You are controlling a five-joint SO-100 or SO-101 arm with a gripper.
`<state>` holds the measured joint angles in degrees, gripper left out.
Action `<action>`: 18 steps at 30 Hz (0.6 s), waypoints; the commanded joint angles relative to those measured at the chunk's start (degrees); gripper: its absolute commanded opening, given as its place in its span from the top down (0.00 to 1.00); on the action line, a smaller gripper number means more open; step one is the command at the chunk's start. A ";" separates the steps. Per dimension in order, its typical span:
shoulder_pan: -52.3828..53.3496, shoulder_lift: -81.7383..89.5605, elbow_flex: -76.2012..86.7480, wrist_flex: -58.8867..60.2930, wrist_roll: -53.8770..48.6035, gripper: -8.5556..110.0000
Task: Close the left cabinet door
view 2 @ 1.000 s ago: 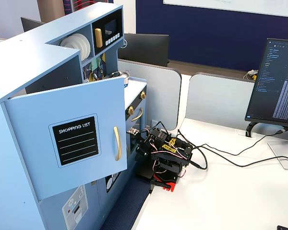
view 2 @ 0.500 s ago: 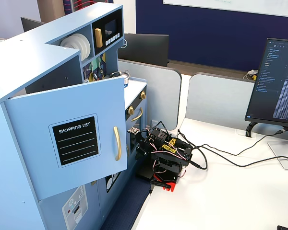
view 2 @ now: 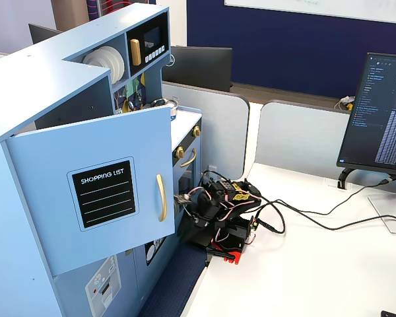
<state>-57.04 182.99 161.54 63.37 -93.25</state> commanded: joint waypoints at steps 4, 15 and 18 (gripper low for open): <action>-22.15 -1.49 -7.12 -16.35 -9.49 0.93; -32.87 -25.31 -21.53 -44.82 -14.59 0.93; -33.75 -34.63 -28.74 -48.16 -16.79 0.93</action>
<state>-89.12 158.03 143.53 20.57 -107.75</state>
